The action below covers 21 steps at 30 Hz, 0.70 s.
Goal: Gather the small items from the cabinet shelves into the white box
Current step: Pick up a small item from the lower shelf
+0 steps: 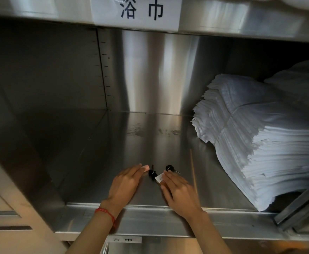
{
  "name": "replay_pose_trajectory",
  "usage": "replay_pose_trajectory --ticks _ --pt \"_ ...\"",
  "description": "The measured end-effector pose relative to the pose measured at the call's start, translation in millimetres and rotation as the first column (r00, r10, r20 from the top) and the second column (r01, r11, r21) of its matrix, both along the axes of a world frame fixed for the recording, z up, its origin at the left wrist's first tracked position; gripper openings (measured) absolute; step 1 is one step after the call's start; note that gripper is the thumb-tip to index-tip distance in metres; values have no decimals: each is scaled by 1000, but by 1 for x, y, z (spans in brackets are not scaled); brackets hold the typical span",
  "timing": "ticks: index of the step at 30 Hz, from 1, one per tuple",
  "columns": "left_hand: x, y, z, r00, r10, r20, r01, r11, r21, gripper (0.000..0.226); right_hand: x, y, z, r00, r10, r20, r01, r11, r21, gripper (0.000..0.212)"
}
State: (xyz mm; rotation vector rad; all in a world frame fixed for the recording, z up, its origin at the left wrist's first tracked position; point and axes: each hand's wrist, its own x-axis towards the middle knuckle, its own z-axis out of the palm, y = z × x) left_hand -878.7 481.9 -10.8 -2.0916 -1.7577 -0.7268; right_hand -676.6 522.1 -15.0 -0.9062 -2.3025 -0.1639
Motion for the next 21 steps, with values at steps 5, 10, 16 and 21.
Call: replay_pose_trajectory --ticks 5,10,16,21 --pt "1 -3 -3 1000 -19 -16 19 999 31 79 -1 -3 0 1000 -3 4 3 1000 29 39" --pt "5 -3 -6 999 -21 -37 27 986 165 33 0 -4 3 1000 1 -8 -1 997 81 50" --pt "13 -14 -1 999 -9 -47 15 992 123 43 5 -10 10 1000 -11 18 11 1000 23 39" --pt "24 -25 7 999 7 -31 -5 997 71 43 11 -16 14 999 -49 -2 49 999 -19 59"
